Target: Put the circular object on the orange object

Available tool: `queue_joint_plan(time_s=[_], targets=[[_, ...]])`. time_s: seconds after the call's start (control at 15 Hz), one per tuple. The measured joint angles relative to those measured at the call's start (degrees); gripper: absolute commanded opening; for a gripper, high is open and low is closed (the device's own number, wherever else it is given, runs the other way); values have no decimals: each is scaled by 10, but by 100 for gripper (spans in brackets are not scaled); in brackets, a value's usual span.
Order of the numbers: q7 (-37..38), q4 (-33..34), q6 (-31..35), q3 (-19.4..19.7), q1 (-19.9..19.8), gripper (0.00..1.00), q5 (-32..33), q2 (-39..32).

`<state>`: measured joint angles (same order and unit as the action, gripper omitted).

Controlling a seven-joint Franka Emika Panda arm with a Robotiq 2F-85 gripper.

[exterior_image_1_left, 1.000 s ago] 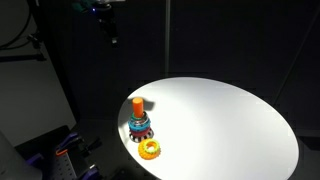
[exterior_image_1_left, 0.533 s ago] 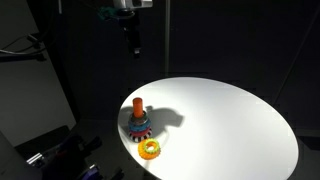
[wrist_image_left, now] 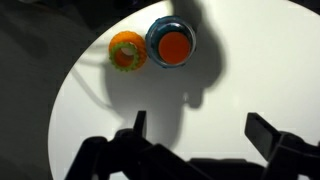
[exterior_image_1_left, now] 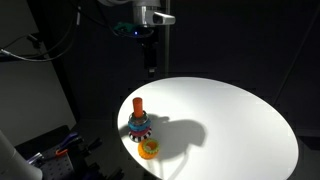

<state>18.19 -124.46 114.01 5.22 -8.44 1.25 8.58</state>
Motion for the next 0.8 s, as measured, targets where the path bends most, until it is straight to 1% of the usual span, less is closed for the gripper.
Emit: queue_joint_plan(time_s=[0.27, 0.53, 0.67, 0.8], targets=[[-34, 0, 2, 28, -14, 100, 10, -15], [-99, -1, 14, 54, -28, 100, 14, -31], [-134, -1, 25, 64, -31, 100, 14, -40], [-138, -1, 26, 65, -32, 100, 14, -44]])
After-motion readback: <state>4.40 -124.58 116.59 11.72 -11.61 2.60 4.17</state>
